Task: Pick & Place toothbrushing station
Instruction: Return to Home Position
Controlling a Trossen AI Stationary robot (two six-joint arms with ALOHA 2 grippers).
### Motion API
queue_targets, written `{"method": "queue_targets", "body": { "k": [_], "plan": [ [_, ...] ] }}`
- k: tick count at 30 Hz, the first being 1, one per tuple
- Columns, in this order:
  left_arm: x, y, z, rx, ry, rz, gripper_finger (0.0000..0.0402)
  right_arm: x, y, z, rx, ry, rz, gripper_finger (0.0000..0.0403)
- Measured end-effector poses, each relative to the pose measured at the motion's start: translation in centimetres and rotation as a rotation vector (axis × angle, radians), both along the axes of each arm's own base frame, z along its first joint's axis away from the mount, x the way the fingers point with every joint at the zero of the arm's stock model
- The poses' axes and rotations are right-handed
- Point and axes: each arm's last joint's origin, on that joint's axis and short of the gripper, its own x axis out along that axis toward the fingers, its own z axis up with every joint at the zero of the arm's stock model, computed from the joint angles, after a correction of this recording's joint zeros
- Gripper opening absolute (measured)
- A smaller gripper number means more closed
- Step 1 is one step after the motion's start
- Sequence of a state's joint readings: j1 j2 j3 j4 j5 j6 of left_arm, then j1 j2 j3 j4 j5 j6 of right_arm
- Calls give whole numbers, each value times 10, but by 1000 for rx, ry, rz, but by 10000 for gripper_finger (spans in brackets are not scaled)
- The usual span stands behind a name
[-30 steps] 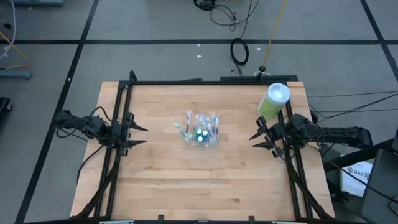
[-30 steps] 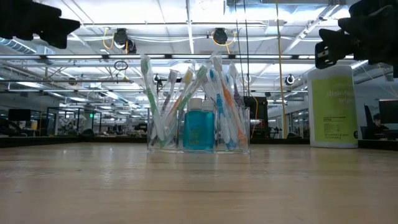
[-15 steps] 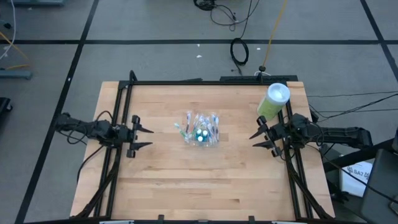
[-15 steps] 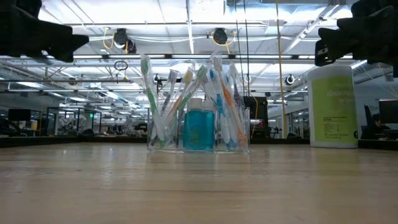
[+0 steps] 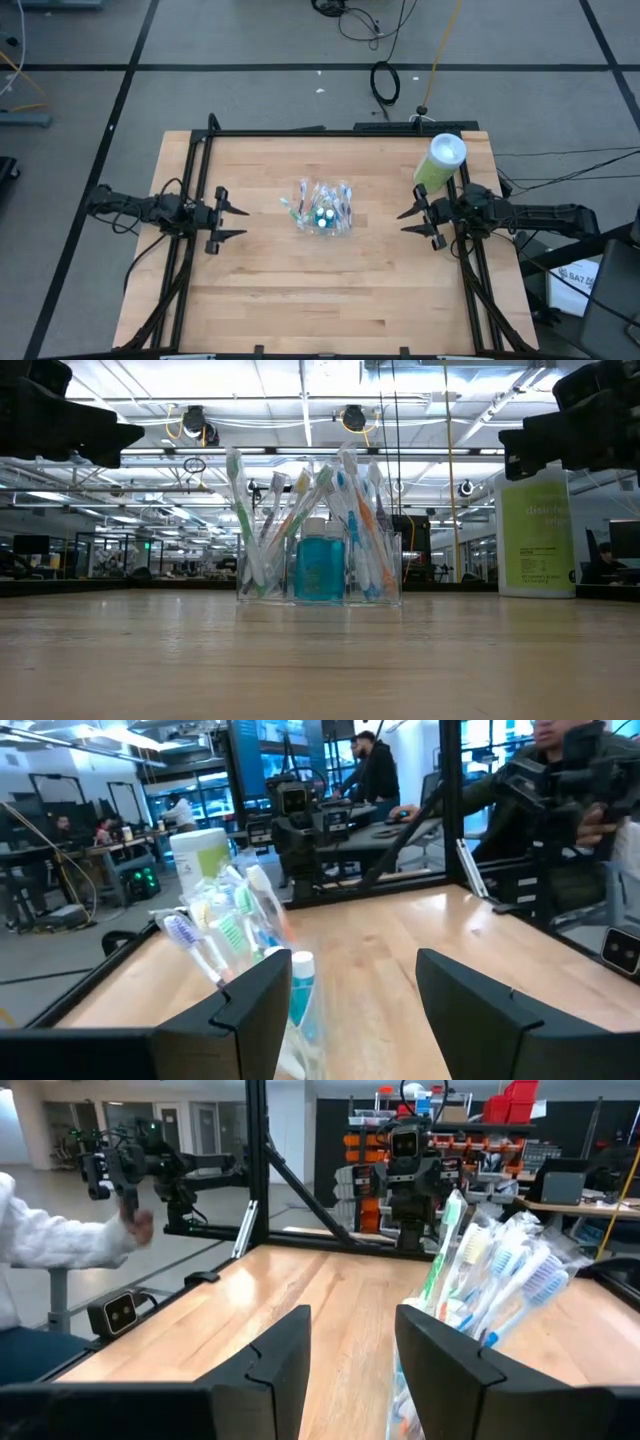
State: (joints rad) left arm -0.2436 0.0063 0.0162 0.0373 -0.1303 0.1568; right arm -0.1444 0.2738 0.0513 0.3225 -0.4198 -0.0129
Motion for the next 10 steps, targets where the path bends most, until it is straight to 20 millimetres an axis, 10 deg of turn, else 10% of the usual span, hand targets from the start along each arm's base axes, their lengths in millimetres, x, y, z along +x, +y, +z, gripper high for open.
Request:
{"method": "queue_targets", "body": {
  "k": [10],
  "plan": [
    [0,0,1,-15,-18,1,223,0,0,0,0,-1,0,139]
  ]
}}
